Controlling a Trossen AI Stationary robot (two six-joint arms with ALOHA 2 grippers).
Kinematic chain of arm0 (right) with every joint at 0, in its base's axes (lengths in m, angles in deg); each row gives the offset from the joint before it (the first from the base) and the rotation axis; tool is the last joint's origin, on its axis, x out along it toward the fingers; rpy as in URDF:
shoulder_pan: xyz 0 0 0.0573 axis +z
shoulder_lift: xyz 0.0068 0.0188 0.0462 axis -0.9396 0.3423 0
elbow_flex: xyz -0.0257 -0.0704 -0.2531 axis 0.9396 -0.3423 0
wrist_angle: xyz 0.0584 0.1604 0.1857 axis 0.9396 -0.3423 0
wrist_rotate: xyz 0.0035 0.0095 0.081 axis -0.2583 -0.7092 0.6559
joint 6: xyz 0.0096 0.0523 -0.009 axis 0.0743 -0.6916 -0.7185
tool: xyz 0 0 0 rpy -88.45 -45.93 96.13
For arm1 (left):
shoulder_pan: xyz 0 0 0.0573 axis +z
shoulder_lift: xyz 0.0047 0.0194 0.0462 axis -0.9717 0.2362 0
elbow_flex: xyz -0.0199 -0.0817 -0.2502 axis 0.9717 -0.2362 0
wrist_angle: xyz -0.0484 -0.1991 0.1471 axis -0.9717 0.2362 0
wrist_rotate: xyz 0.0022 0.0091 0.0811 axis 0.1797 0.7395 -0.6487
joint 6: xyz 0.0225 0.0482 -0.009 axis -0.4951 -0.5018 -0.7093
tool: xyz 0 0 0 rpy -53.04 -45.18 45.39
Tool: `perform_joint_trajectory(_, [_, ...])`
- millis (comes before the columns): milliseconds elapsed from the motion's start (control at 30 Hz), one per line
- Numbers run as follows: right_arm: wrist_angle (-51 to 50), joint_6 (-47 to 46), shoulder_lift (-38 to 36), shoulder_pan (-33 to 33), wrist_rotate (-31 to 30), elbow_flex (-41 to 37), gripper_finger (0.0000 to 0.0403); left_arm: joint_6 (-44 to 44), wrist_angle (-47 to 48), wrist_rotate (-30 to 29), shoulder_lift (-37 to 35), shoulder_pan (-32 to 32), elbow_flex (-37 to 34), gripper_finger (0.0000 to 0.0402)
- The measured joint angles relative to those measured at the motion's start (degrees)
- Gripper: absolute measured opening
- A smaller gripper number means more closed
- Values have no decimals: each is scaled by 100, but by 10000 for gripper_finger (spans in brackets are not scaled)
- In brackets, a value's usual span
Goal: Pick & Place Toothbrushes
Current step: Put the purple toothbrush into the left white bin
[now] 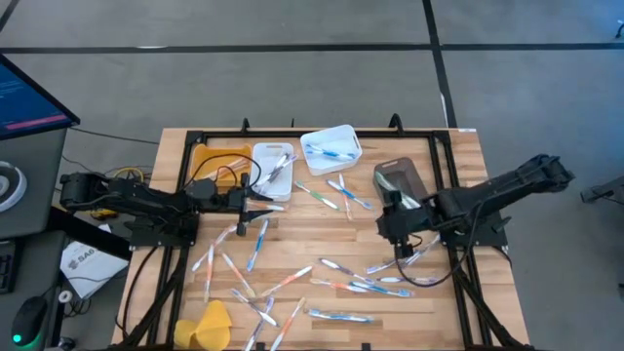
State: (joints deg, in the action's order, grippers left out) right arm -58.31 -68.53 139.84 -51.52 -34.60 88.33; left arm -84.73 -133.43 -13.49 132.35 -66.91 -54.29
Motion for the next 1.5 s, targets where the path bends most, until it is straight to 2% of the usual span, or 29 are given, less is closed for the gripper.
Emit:
perform_joint_trajectory(200, [-56, -674, 353, 381, 4, 0, 157, 0, 3, 1, 0, 0, 0, 145])
perform_joint_trajectory(600, [-119, -810, 1013, 1425, 107, 0, 157, 57, 44, 1, 0, 0, 0, 145])
perform_joint_trajectory(867, [-214, -978, 1174, 1447, 188, 0, 155, 58, 50, 2, 0, 0, 0, 145])
perform_joint_trajectory(1100, [-80, -1378, 1174, 1457, 640, 0, 156, 63, 51, 1, 0, 0, 0, 145])
perform_joint_trajectory(1367, [-44, -1510, 1174, 1495, 643, 0, 153, 129, 52, 1, 0, 0, 0, 145])
perform_joint_trajectory(1500, [-149, -1935, 1174, 1494, 714, 0, 155, 132, 53, 0, 0, 0, 0, 145])
